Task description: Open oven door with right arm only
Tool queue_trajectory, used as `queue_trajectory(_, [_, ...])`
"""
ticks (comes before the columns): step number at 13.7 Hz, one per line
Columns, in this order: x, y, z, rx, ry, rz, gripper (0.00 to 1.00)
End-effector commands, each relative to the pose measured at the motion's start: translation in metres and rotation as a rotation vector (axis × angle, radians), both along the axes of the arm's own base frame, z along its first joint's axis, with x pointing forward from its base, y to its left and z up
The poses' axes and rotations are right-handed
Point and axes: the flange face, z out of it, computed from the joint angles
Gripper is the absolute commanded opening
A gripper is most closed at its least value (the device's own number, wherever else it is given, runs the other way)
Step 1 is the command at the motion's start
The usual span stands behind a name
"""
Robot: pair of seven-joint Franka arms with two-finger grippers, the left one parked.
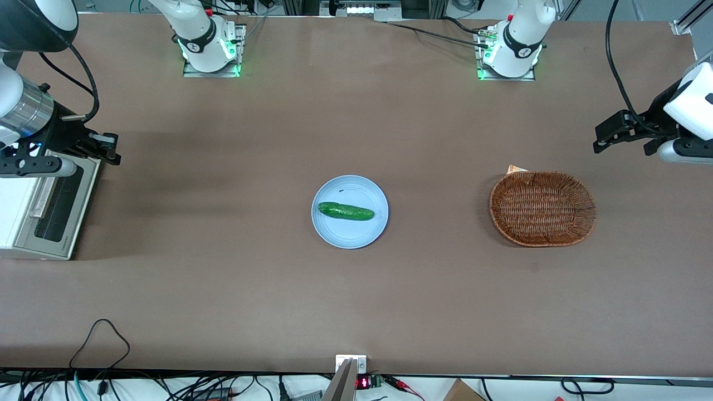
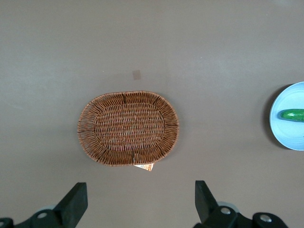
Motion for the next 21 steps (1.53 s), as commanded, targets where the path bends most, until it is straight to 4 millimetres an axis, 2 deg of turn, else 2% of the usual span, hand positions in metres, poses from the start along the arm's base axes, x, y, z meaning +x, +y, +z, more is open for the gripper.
queue_trajectory(1, [0.006,-0.006,-0.008,-0.036,0.023,0.000,0.00])
queue_trajectory(3, [0.012,-0.015,-0.025,-0.119,0.045,0.014,0.00])
queue_trajectory(7, [0.017,-0.039,-0.084,-0.317,0.113,0.064,0.00])
queue_trajectory(13, [0.023,-0.097,-0.119,-0.514,0.104,0.011,0.00])
queue_trajectory(17, [0.028,-0.118,-0.159,-0.643,0.062,-0.132,0.00])
queue_trajectory(21, [0.016,-0.147,-0.193,-0.746,0.064,-0.167,0.00])
